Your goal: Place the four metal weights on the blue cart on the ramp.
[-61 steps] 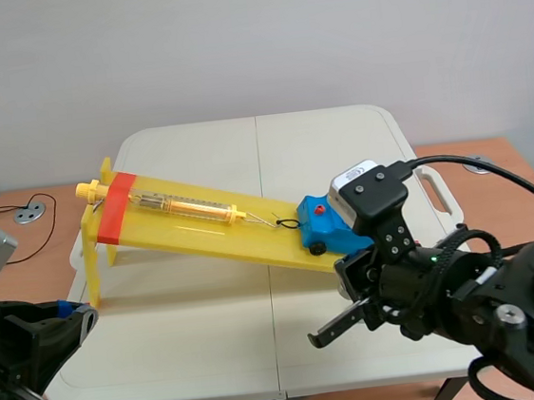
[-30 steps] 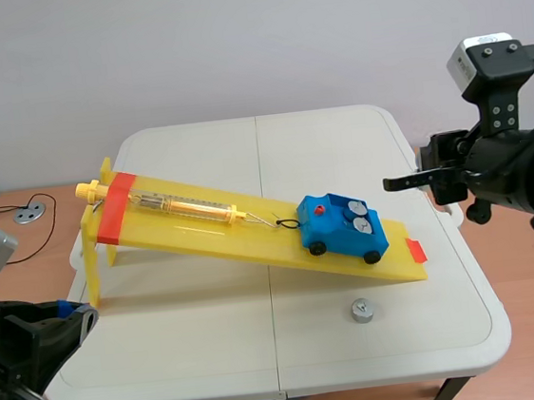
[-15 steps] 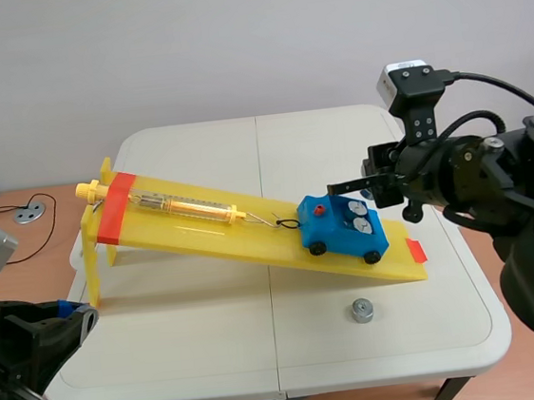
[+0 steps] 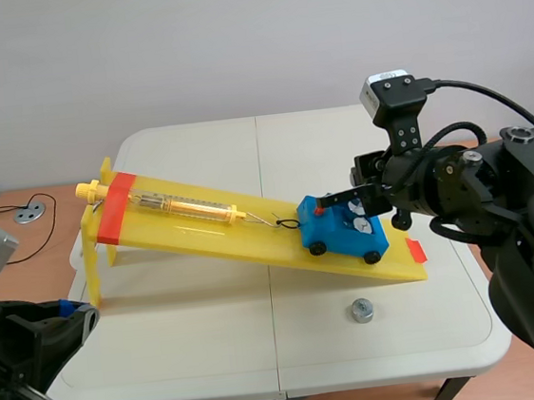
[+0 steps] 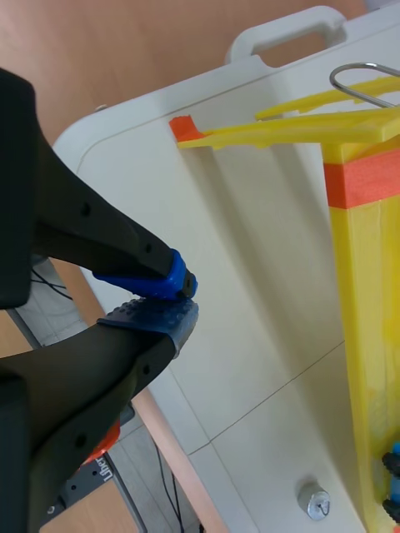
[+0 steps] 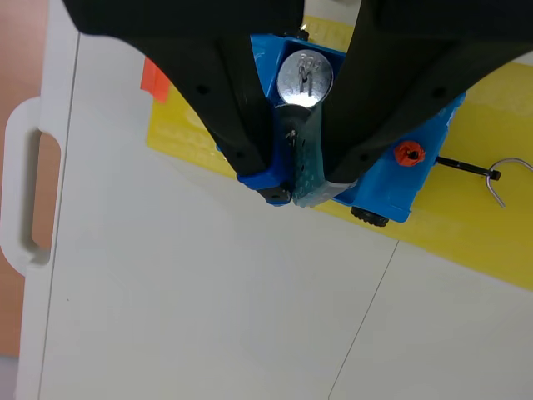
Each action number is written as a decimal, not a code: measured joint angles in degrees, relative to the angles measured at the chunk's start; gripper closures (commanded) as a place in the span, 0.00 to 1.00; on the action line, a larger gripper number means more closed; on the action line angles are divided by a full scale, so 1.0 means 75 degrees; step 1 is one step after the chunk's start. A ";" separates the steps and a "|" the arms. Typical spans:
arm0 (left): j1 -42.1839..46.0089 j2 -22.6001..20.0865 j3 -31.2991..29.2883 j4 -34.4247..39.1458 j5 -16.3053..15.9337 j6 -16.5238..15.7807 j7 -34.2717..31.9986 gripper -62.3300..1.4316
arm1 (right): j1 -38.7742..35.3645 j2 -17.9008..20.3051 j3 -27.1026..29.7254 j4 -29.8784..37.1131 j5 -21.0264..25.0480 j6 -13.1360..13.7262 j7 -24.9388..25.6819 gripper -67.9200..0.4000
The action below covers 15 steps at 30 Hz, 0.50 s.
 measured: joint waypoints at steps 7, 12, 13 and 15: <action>0.0000 0.0111 0.0000 0.0000 0.0003 0.0003 0.0003 0.93 | 0.0003 -0.0003 -0.0221 -0.0227 0.0000 0.0000 0.0254 0.98; 0.0000 0.0111 0.0000 0.0000 0.0003 0.0003 0.0003 0.93 | 0.0000 -0.0087 -0.0224 -0.0478 -0.0064 0.0000 0.0315 0.98; 0.0000 0.0111 0.0000 0.0000 0.0003 0.0003 0.0003 0.93 | 0.0000 -0.0087 -0.0224 -0.0478 -0.0093 0.0000 0.0323 0.98; 0.0000 0.0111 0.0000 0.0000 0.0003 0.0003 0.0003 0.93 | 0.0000 -0.0108 -0.0224 -0.0478 -0.0114 0.0000 0.0344 0.98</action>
